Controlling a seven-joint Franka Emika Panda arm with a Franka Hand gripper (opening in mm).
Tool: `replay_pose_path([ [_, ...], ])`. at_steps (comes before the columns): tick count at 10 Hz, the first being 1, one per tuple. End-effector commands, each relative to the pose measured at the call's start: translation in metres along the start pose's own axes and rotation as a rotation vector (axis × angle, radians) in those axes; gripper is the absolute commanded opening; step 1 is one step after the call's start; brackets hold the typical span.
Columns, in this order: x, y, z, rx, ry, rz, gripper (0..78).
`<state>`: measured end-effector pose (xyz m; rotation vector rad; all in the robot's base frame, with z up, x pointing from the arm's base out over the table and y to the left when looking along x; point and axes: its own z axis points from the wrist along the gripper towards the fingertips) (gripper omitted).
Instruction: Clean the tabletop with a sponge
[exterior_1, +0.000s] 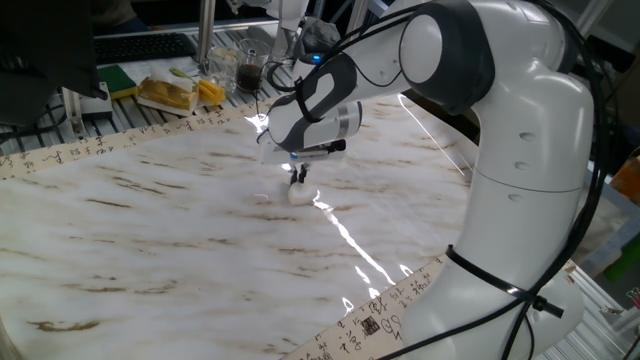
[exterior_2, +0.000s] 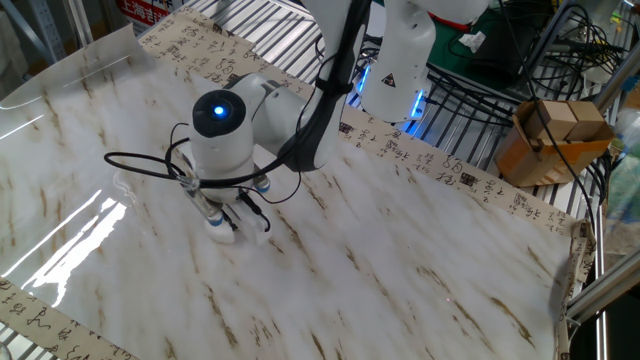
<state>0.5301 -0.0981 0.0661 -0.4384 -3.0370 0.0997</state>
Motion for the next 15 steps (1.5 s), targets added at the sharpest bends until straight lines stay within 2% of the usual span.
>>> replay_pose_path([
  [1, 0.0016, 0.0128, 0.0017, -0.018, 0.004, 0.026, 1.1],
  [4, 0.0041, 0.0152, 0.0012, -0.030, 0.009, 0.039, 1.1],
  [9, 0.0037, 0.0149, 0.0012, -0.023, 0.004, 0.041, 1.1],
  [10, 0.0037, 0.0149, 0.0012, -0.034, 0.001, 0.001, 1.1],
  [12, 0.0037, 0.0149, 0.0012, -0.030, -0.011, -0.072, 1.1],
  [15, 0.0037, 0.0149, 0.0012, -0.021, -0.013, -0.099, 1.1],
])
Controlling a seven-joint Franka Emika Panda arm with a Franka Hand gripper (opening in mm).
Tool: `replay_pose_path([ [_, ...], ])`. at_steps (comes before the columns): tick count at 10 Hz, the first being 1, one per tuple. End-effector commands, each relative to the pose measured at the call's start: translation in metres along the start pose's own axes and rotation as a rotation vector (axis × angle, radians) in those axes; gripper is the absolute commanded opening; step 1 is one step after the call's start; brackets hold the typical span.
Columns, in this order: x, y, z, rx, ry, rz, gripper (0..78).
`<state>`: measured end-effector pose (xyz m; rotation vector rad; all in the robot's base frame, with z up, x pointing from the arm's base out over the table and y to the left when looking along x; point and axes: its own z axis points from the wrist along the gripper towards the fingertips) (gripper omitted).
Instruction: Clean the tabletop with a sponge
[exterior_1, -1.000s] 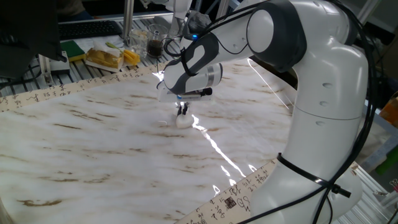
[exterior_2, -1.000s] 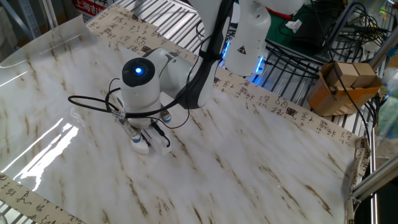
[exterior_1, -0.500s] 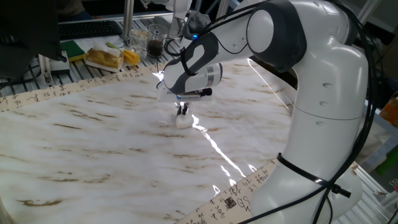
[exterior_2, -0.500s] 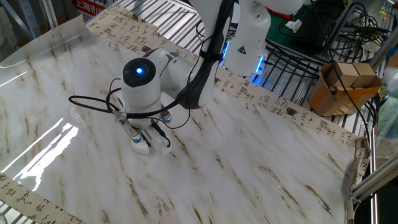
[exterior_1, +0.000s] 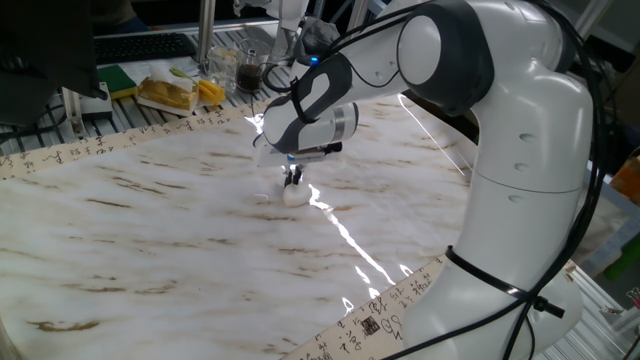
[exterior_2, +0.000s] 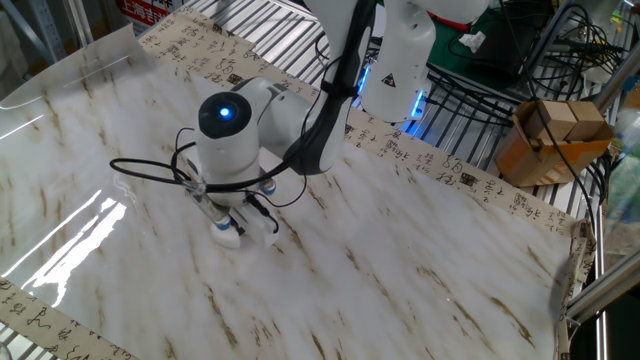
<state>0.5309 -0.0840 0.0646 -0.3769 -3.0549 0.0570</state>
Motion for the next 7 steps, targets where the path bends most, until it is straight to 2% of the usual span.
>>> replay_pose_path([
  [1, 0.0005, 0.0011, 0.0006, 0.015, -0.008, -0.048, 1.1],
  [5, 0.0005, 0.0011, 0.0006, 0.013, 0.000, -0.065, 1.1],
  [7, 0.0068, 0.0082, -0.0049, 0.014, 0.012, -0.054, 1.1],
])
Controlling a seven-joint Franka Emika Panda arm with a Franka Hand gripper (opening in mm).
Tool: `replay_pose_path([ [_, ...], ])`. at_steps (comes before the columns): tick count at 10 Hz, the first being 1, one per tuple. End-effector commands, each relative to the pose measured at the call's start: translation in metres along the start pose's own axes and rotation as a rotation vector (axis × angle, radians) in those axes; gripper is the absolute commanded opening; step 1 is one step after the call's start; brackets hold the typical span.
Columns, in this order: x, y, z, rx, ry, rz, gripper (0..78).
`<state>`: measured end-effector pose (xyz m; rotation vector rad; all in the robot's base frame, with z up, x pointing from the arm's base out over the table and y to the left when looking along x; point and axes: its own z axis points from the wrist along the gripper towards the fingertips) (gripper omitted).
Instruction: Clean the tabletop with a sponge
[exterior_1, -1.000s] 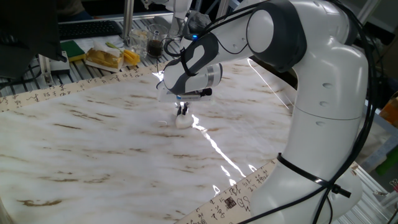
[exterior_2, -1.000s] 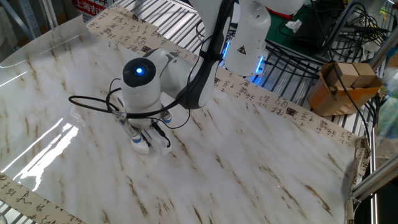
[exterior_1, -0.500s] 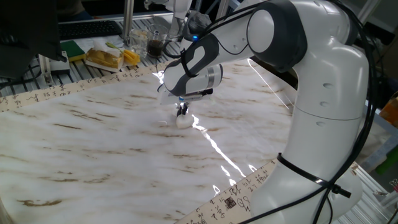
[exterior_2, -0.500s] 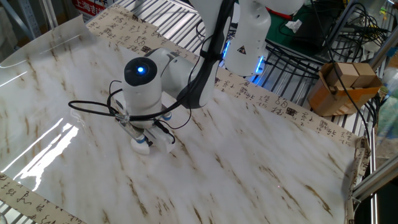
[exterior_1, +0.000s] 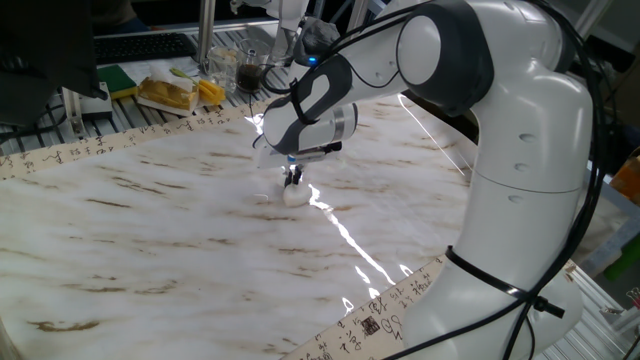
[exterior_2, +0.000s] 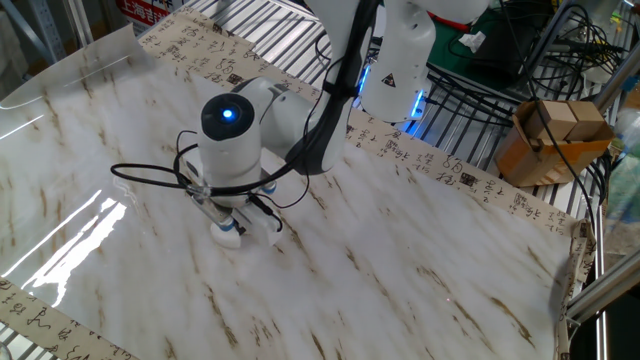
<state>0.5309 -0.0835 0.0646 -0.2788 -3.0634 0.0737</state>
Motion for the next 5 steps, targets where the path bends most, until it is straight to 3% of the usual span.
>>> replay_pose_path([
  [1, 0.0098, 0.0124, -0.0083, 0.000, 0.019, 0.014, 1.1],
  [5, 0.0122, 0.0194, -0.0057, -0.005, 0.019, 0.023, 1.1],
])
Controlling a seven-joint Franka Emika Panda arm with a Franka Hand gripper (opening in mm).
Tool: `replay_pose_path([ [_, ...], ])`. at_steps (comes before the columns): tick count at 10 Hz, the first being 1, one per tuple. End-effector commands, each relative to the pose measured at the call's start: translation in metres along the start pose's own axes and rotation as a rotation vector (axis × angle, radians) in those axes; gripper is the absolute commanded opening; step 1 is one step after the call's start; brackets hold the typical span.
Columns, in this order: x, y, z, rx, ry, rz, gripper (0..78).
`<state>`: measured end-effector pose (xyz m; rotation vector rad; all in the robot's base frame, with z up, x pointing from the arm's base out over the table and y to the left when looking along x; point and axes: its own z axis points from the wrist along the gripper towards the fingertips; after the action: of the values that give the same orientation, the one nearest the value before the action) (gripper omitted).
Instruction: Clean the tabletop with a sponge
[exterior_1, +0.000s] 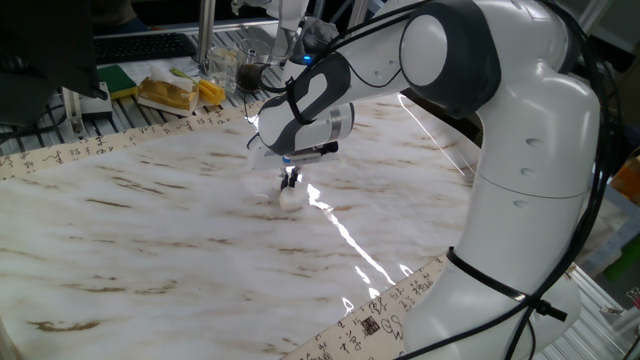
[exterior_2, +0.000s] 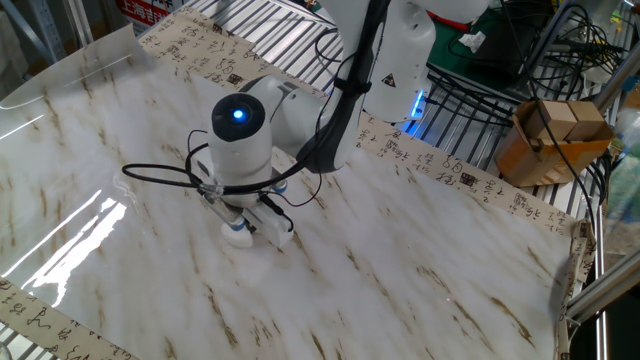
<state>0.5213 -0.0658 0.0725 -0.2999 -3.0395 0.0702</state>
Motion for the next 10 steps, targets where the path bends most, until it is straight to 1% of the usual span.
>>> replay_pose_path([
  [1, -0.001, 0.009, 0.006, -0.008, -0.008, 0.016, 1.1],
  [2, -0.002, 0.014, 0.008, -0.008, -0.011, 0.024, 1.1],
  [3, -0.001, 0.015, 0.009, -0.014, -0.009, 0.026, 1.1],
  [6, 0.000, 0.020, 0.008, -0.018, -0.009, 0.033, 1.1],
  [7, 0.001, 0.031, 0.010, -0.020, -0.010, 0.054, 1.1],
  [10, 0.002, 0.043, 0.012, -0.025, -0.012, 0.077, 1.1],
])
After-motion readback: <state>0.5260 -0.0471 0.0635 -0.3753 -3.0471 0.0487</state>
